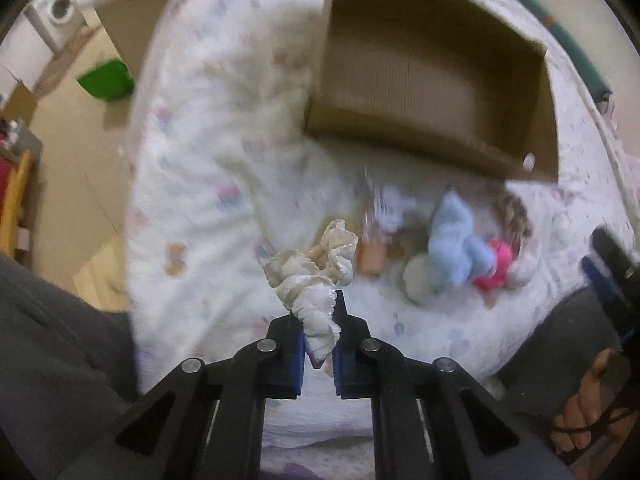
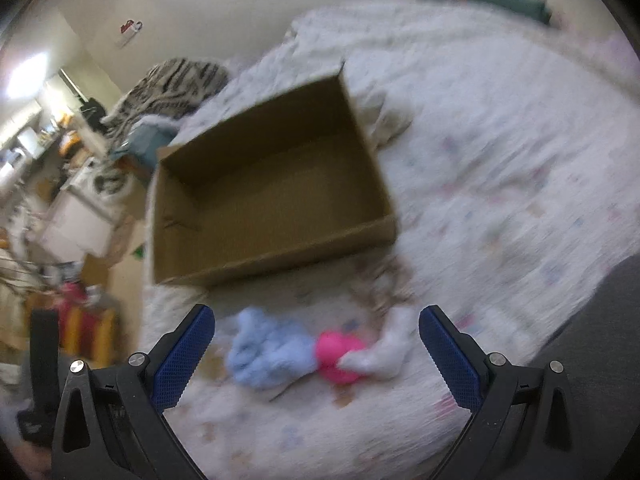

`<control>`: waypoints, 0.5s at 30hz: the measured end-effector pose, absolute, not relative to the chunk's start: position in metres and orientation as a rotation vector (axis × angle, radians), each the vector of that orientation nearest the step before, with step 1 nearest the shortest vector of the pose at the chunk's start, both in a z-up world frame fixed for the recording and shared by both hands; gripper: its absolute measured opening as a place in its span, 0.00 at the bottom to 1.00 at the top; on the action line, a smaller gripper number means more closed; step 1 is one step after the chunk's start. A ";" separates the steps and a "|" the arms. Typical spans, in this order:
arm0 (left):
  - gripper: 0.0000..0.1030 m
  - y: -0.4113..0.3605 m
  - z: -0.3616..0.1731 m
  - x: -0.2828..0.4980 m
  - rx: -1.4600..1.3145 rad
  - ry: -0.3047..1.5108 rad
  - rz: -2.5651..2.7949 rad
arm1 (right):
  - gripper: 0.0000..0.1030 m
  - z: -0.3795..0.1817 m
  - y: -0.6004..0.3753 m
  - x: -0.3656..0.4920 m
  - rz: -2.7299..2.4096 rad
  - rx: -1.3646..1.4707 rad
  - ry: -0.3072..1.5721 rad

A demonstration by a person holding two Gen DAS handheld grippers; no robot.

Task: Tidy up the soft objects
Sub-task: 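Grasp the white crumpled cloth with the left gripper and lift it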

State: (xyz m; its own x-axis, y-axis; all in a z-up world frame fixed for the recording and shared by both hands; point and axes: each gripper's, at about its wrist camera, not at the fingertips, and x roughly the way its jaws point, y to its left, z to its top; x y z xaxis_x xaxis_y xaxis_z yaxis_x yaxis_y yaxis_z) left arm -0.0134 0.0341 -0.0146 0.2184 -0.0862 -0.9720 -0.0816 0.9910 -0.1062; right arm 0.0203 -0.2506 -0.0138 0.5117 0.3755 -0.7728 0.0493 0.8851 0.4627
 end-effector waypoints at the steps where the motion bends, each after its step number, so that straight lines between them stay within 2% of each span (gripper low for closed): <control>1: 0.10 0.036 -0.004 -0.014 -0.132 1.330 -0.001 | 1.00 -0.017 -0.248 0.025 0.249 0.470 1.064; 5: 0.10 0.031 0.006 0.015 -0.069 1.262 -0.013 | 1.00 -0.031 -0.214 0.044 0.378 0.299 1.211; 10: 0.10 0.027 -0.002 0.025 -0.064 1.258 -0.050 | 1.00 -0.047 -0.144 0.057 0.471 -0.087 1.252; 15: 0.10 0.031 -0.011 0.036 -0.066 1.240 -0.056 | 1.00 -0.085 -0.095 0.066 0.520 -0.336 1.324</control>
